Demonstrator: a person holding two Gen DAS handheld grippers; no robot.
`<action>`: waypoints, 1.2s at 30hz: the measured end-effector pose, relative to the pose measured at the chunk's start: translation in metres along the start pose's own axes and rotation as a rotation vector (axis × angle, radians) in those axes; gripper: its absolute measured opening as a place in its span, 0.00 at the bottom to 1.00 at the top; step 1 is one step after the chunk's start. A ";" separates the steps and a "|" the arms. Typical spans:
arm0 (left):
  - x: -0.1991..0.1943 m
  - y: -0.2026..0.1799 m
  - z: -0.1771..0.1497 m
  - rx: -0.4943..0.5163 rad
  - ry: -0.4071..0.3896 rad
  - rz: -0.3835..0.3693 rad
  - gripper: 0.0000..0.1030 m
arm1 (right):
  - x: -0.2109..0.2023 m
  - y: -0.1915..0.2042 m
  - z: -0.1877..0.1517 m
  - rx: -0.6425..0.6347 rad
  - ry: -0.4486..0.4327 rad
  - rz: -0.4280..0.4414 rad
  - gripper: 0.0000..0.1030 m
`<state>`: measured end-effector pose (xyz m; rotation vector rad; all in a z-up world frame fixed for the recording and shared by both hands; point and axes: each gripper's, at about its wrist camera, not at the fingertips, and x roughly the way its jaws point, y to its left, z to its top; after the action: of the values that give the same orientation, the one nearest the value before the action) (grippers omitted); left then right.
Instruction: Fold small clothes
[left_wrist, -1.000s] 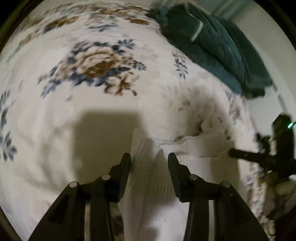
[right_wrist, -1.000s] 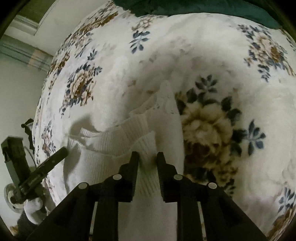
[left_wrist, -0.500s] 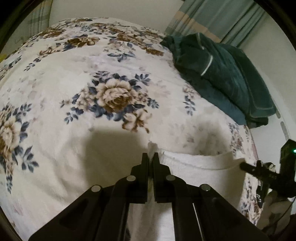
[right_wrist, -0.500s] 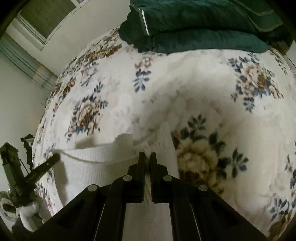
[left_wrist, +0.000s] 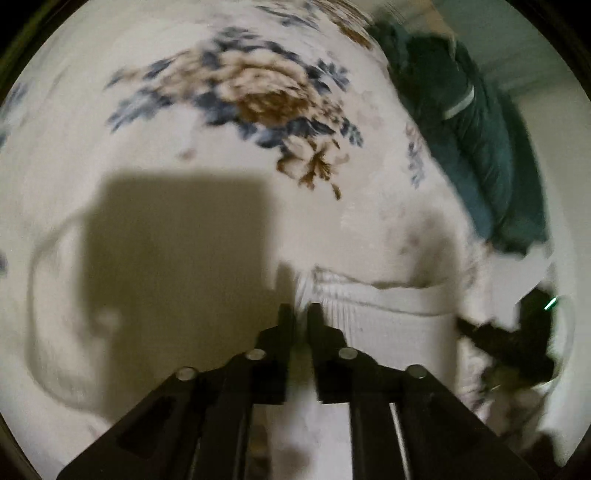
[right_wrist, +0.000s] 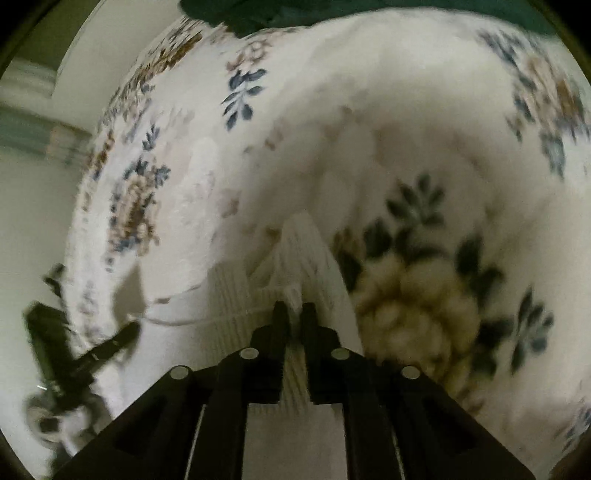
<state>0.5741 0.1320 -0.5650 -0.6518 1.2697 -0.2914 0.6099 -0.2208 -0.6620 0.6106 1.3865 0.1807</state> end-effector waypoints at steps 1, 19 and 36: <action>-0.008 0.005 -0.005 -0.029 -0.010 -0.032 0.24 | -0.008 -0.007 -0.007 0.031 -0.001 0.042 0.57; -0.027 0.013 -0.070 -0.053 -0.075 -0.052 0.05 | -0.015 -0.055 -0.092 0.203 -0.067 0.134 0.03; 0.025 0.024 -0.092 -0.129 0.155 -0.377 0.57 | 0.074 -0.068 -0.112 0.167 0.349 0.480 0.95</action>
<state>0.4909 0.1104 -0.6129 -0.9966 1.3167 -0.5823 0.5020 -0.2098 -0.7670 1.0873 1.5790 0.5822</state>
